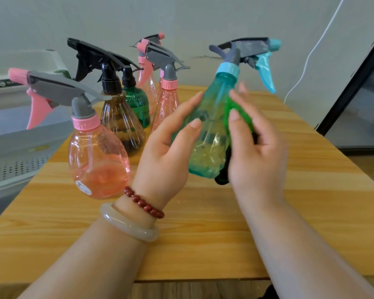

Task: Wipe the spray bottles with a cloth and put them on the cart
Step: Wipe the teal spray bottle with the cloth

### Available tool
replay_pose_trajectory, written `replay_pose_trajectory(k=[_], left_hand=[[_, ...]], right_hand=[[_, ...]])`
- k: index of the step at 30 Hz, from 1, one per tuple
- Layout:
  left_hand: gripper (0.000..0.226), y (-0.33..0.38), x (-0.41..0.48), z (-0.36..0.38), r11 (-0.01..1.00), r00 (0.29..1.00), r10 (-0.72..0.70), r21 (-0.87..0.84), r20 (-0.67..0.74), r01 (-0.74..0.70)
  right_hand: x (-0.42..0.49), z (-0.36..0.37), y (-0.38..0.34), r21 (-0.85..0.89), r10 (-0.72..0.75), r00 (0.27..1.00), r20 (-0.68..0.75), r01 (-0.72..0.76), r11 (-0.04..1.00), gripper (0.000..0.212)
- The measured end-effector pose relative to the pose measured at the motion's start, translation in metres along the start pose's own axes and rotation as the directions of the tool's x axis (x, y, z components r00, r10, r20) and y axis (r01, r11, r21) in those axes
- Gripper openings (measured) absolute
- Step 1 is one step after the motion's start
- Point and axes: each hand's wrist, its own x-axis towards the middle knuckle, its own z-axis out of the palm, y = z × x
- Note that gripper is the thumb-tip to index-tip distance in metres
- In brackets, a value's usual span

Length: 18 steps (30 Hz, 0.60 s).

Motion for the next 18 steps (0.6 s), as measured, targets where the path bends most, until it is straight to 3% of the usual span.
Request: replay_pose_trajectory(k=[2,3,6,8,10,12,14,16,18], left_hand=[[0.038,0.001,-0.002,0.004,1.0,1.0,-0.005,0.009,0.001,0.005],[0.038,0.001,-0.003,0.005,1.0,1.0,-0.002,0.011,-0.013,0.002],[0.039,-0.002,0.0,0.001,1.0,0.997,-0.003,0.025,-0.072,0.005],[0.042,-0.006,0.003,-0.005,0.999,0.994,0.003,0.048,-0.106,0.002],[0.044,-0.005,0.005,-0.008,0.999,0.992,-0.03,-0.016,-0.12,0.028],[0.042,-0.002,0.004,-0.005,0.998,0.994,-0.045,-0.043,-0.102,0.041],[0.037,0.0,0.001,-0.002,0.999,0.995,-0.041,-0.032,-0.087,0.038],[0.038,0.001,0.0,0.0,0.999,0.997,-0.034,-0.017,-0.076,0.032],[0.038,0.0,0.0,0.0,0.999,0.998,-0.022,0.03,-0.067,0.024]], right_hand=[[0.004,-0.001,0.001,0.206,0.193,0.979,-0.065,-0.176,0.963,0.029],[0.003,-0.001,0.001,0.222,0.204,0.977,-0.059,-0.187,0.957,0.03],[-0.008,0.002,-0.002,0.061,0.004,0.999,0.052,-0.008,0.998,0.031],[-0.016,0.005,-0.003,-0.074,-0.208,0.966,0.156,0.221,0.972,0.031],[-0.016,0.005,-0.001,-0.114,-0.268,0.94,0.209,0.296,0.948,0.031],[-0.012,0.005,-0.002,-0.081,-0.142,0.979,0.143,0.155,0.985,0.028],[-0.008,0.008,-0.008,0.112,0.129,0.99,0.051,-0.134,0.985,0.029],[-0.005,0.011,-0.011,0.371,0.349,0.935,0.064,-0.347,0.861,0.029],[-0.004,0.012,-0.014,0.492,0.455,0.886,0.093,-0.438,0.752,0.03]])
